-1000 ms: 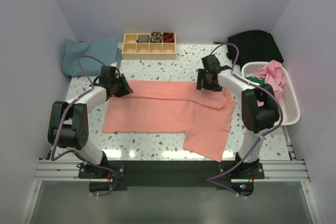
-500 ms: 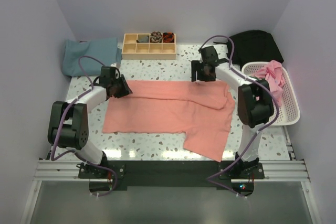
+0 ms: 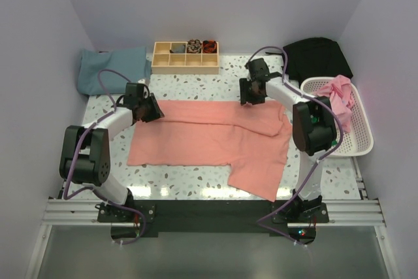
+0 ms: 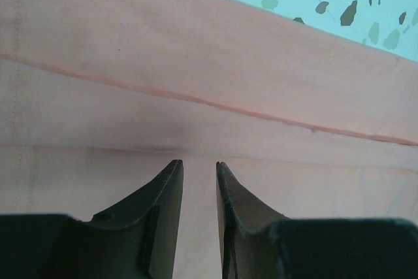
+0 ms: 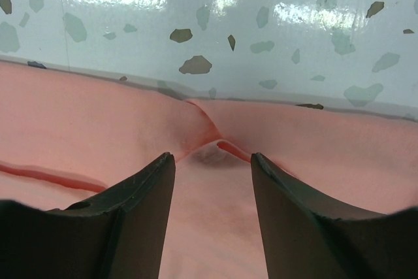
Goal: Fold and stack the t-shirts
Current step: Fold the flattened tshirt in 1/3 of the way
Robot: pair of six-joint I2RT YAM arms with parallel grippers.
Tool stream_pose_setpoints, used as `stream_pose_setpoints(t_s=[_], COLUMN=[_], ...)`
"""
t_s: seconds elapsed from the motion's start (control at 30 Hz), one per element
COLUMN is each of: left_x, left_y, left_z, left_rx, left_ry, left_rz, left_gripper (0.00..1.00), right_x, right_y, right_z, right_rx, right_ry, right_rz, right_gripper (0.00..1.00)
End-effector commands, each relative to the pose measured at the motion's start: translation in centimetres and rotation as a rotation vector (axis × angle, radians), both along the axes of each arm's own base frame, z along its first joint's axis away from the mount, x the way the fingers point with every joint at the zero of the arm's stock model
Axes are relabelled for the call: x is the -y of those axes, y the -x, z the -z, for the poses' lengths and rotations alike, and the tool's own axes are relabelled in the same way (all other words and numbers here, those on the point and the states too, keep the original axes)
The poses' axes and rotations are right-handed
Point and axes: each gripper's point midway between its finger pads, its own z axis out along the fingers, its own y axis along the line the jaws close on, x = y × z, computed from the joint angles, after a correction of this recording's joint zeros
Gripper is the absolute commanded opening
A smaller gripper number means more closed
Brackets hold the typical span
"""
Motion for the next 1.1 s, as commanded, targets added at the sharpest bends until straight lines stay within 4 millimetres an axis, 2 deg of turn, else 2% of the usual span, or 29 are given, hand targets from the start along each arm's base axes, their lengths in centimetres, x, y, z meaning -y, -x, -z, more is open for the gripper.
stream_pose_setpoints(t_s=[0.0, 0.3, 0.4, 0.43, 0.47, 0.57, 0.77, 0.8, 0.87, 0.9, 0.97, 1.0, 1.03, 1.07], left_x=[-0.2, -0.1, -0.1, 0.0, -0.1, 0.0, -0.1, 0.0, 0.1, 0.2, 0.1, 0.1, 0.1, 0.0], left_y=[-1.2, -1.2, -1.1, -1.1, -1.1, -1.1, -1.1, -1.1, -1.0, -1.0, -1.0, -1.0, -0.9, -0.9], left_z=[-0.8, -0.4, -0.1, -0.1, -0.1, -0.2, -0.2, -0.3, -0.2, -0.3, -0.3, -0.4, -0.3, -0.3], left_rx=[0.033, 0.024, 0.016, 0.016, 0.016, 0.019, 0.021, 0.020, 0.019, 0.022, 0.024, 0.025, 0.024, 0.023], left_ry=[-0.013, -0.013, -0.010, -0.010, -0.010, -0.011, -0.010, -0.008, -0.002, -0.001, -0.001, -0.002, -0.002, -0.004], left_rz=[0.008, 0.010, 0.013, 0.014, 0.013, 0.013, 0.013, 0.015, 0.015, 0.018, 0.016, 0.015, 0.015, 0.013], left_gripper=[0.32, 0.32, 0.32, 0.32, 0.32, 0.32, 0.32, 0.32, 0.32, 0.32, 0.32, 0.32, 0.32, 0.32], right_x=[0.0, 0.4, 0.7, 0.7, 0.6, 0.8, 0.6, 0.6, 0.7, 0.7, 0.6, 0.6, 0.6, 0.5], right_y=[-0.7, -0.4, -0.3, -0.3, -0.3, -0.5, 0.2, 0.1, 0.4, 0.4, 0.4, 0.3, 0.0, 0.0], right_z=[-0.8, 0.1, 0.3, 0.3, 0.1, -0.3, -3.2, -4.2, -4.0, -4.1, -3.7, -3.5, -3.6, -2.7], right_rx=[0.006, -0.028, -0.038, -0.036, -0.033, -0.023, 0.030, 0.059, 0.063, 0.067, 0.060, 0.057, 0.059, 0.040], right_ry=[-0.003, 0.026, 0.040, 0.040, 0.037, 0.038, 0.007, -0.003, -0.002, 0.001, 0.000, -0.001, 0.001, 0.006], right_rz=[-0.007, 0.001, 0.007, 0.009, 0.004, 0.006, 0.005, 0.006, 0.006, 0.000, -0.006, -0.005, -0.004, -0.007], right_gripper=[0.53, 0.49, 0.35, 0.28, 0.17, 0.00, 0.00, 0.00, 0.00, 0.24, 0.36, 0.51, 0.55, 0.55])
